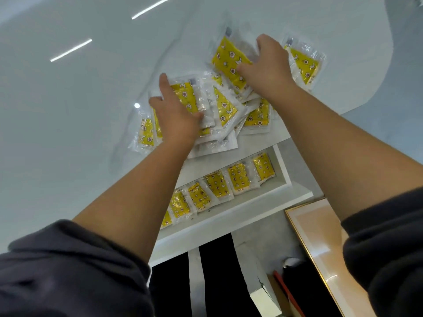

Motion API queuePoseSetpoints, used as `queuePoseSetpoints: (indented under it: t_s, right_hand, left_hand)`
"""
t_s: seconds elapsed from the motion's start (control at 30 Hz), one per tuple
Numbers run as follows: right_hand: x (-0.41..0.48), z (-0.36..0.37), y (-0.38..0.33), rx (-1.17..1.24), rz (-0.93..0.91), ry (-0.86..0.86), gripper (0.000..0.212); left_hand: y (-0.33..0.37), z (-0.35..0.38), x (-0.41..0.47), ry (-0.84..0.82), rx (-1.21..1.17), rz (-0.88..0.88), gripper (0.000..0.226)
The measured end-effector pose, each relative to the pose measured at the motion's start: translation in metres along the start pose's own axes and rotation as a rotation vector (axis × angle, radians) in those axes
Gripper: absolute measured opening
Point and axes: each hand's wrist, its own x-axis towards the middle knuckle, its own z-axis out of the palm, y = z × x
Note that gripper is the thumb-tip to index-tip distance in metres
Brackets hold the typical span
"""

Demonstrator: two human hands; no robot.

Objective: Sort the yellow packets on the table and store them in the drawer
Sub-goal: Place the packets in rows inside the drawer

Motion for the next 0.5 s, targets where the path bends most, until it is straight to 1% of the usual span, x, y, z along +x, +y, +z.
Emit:
queuePoseSetpoints:
  t_s: [0.03,0.07,0.13,0.17,0.2,0.23,0.27,0.33,0.4,0.43,0.5]
  right_hand:
    - [-0.004,0.000,0.005,0.101,0.031,0.013,0.030]
    - [-0.010,-0.001,0.009,0.237,0.072,0.014,0.026]
    - [-0.021,-0.002,0.016,0.489,0.164,0.002,0.050]
    - [-0.025,-0.003,0.019,0.532,0.210,0.008,0.059]
    - [-0.028,-0.003,0.022,0.544,0.250,0.023,0.062]
    - [-0.030,-0.003,0.025,0.569,0.287,0.034,0.059]
    - [-0.032,-0.004,0.027,0.625,0.323,0.035,0.047]
    - [-0.036,-0.006,0.031,0.785,0.379,-0.017,0.019]
    - [-0.042,-0.007,0.033,0.894,0.368,-0.056,0.012]
    - [-0.044,-0.006,0.033,0.892,0.352,-0.041,0.011]
    - [-0.049,-0.006,0.029,0.835,0.317,0.057,0.014]
  left_hand:
    - [-0.001,-0.003,0.001,0.002,-0.063,-0.041,0.105]
    - [-0.002,-0.007,0.001,0.011,-0.124,-0.075,0.105]
    - [-0.006,-0.015,0.001,0.039,-0.229,-0.129,0.103]
    - [-0.008,-0.020,0.001,0.062,-0.280,-0.147,0.102]
    - [-0.010,-0.023,0.001,0.083,-0.325,-0.157,0.101]
    - [-0.012,-0.026,0.002,0.096,-0.359,-0.159,0.099]
    - [-0.014,-0.029,0.002,0.098,-0.386,-0.157,0.097]
    - [-0.019,-0.034,0.000,0.086,-0.450,-0.147,0.094]
    - [-0.023,-0.039,-0.002,0.075,-0.510,-0.141,0.094]
    - [-0.024,-0.042,-0.004,0.072,-0.537,-0.138,0.095]
    - [-0.027,-0.048,-0.007,0.047,-0.574,-0.131,0.095]
